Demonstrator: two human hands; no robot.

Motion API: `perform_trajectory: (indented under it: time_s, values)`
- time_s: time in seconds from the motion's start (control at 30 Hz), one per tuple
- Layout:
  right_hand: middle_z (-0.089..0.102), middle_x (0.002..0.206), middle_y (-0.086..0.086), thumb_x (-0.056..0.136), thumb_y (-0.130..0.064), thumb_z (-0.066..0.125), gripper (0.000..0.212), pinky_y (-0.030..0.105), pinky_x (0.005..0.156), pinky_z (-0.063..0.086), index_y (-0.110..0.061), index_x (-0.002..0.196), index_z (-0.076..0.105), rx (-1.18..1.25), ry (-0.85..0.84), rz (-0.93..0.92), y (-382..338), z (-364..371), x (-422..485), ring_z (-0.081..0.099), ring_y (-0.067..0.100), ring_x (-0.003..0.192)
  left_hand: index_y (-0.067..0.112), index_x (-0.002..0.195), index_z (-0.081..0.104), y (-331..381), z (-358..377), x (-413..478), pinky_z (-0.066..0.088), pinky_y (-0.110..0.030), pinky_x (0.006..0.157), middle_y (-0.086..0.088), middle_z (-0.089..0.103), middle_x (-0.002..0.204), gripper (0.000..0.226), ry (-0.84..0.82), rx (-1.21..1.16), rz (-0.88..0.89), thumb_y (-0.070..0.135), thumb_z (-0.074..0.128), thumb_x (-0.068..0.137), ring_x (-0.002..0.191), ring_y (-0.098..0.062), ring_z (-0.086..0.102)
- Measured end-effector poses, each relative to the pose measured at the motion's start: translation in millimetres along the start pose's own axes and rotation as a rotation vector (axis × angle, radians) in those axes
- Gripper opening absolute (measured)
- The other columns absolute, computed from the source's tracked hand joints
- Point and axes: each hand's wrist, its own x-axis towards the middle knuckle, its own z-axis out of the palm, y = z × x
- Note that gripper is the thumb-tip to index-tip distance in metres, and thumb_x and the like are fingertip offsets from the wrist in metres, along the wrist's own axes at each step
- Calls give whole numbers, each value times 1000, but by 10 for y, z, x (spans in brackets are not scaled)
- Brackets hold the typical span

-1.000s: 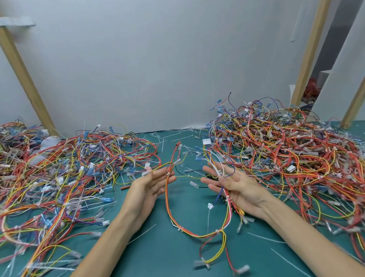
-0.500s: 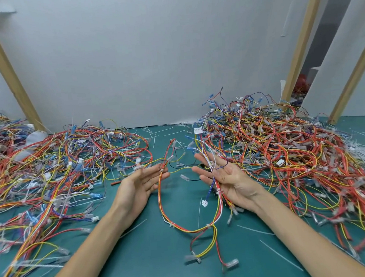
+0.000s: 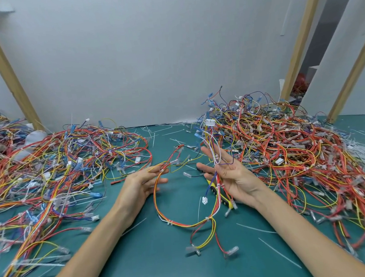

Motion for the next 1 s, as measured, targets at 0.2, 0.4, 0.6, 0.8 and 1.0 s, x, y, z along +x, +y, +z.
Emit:
perform_trajectory:
  time_s: [0.2, 0.4, 0.6, 0.8, 1.0]
  values:
    - [64, 131, -6, 83, 3, 54, 58, 26, 65, 56, -24, 135, 55, -124, 58, -41, -26, -30, -8, 70, 20, 93, 10, 109, 68, -25, -1, -13, 49, -18, 57, 0, 74, 98, 22, 106, 10, 51, 3, 56, 92, 62, -10, 59]
    - [69, 122, -8, 79, -2, 60, 46, 22, 59, 50, -35, 108, 76, -188, 104, -57, -35, -48, -8, 68, 14, 84, 7, 111, 68, -19, 8, -26, 47, -18, 50, 0, 72, 97, 24, 116, 22, 73, -1, 56, 91, 56, -11, 54]
    - [72, 108, -6, 76, -2, 64, 40, 25, 62, 42, -27, 106, 75, -217, 169, -62, -54, -81, 0, 54, 10, 73, 17, 102, 72, -17, 9, -53, 48, -20, 51, 0, 73, 96, 24, 115, 147, 121, 1, 57, 92, 56, -11, 55]
    - [66, 99, -5, 70, -3, 68, 40, 22, 58, 40, -31, 96, 79, -147, 264, -57, -67, -72, 14, 54, 8, 73, 25, 107, 71, -94, 48, -111, 39, -5, 68, 25, 65, 85, 30, 210, 914, 530, 6, 64, 86, 73, 2, 60]
    - [66, 114, -4, 74, -15, 67, 38, 27, 72, 44, -30, 108, 72, -203, 297, -99, -83, -21, -3, 58, 9, 88, 25, 120, 66, -133, 8, -84, 41, -22, 84, 10, 61, 101, 34, 145, 1061, 614, 10, 62, 90, 89, -2, 53]
